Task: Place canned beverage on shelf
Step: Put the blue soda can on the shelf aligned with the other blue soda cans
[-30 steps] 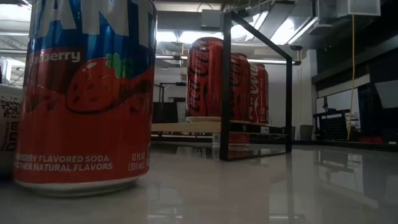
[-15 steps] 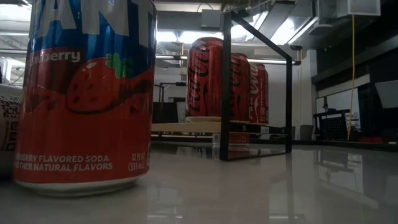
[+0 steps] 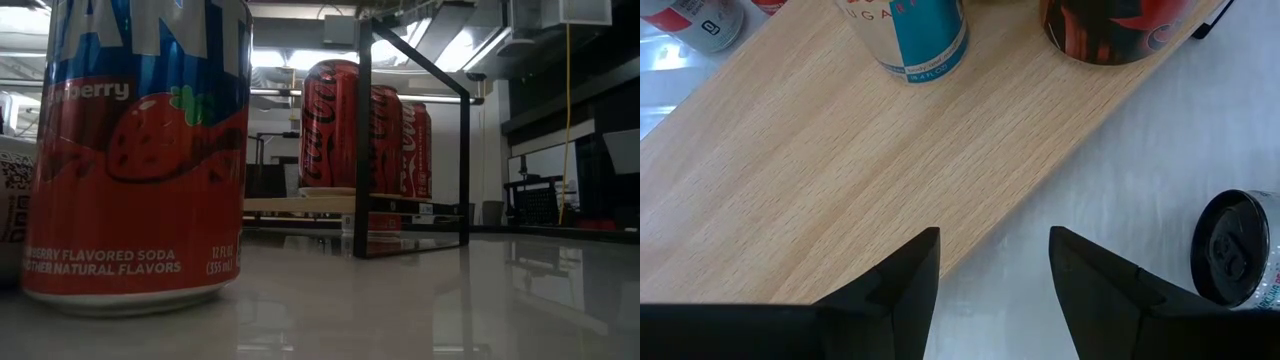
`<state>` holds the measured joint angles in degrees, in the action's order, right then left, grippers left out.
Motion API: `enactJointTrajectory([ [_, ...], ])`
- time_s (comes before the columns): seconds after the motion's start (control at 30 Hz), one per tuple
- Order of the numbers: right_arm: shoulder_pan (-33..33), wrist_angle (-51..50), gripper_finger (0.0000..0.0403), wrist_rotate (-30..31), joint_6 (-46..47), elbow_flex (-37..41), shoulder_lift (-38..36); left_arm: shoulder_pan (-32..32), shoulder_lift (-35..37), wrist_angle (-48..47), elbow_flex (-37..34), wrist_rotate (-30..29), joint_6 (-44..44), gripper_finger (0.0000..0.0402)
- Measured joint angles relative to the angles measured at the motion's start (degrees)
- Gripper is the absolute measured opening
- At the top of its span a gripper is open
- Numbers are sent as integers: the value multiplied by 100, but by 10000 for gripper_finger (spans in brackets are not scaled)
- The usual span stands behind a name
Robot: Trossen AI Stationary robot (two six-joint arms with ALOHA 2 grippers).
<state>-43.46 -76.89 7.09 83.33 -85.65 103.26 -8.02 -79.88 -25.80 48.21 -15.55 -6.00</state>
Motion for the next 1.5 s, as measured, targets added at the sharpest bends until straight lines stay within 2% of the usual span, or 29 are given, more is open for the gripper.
enactJointTrajectory([
  [0.3, 74, 59, 236, 39, -398, -8, -2, -1, 7, -1, 0, 0, 8, 181],
  [0.67, 667, 88, 233, 23, -1752, -658, 20, -14, 166, -31, 3, 4, 11, 181],
  [1.07, 1365, 39, 234, -382, -3363, -2268, 15, -236, 602, -119, 2, 15, 13, 181],
  [1.3, 1642, 44, 234, -417, -4196, -3285, 11, -389, 960, -160, 0, 7, 13, 181],
  [1.5, 1960, 228, 234, -209, -4894, -3837, 9, -417, 1068, -162, 0, 2, 13, 181],
])
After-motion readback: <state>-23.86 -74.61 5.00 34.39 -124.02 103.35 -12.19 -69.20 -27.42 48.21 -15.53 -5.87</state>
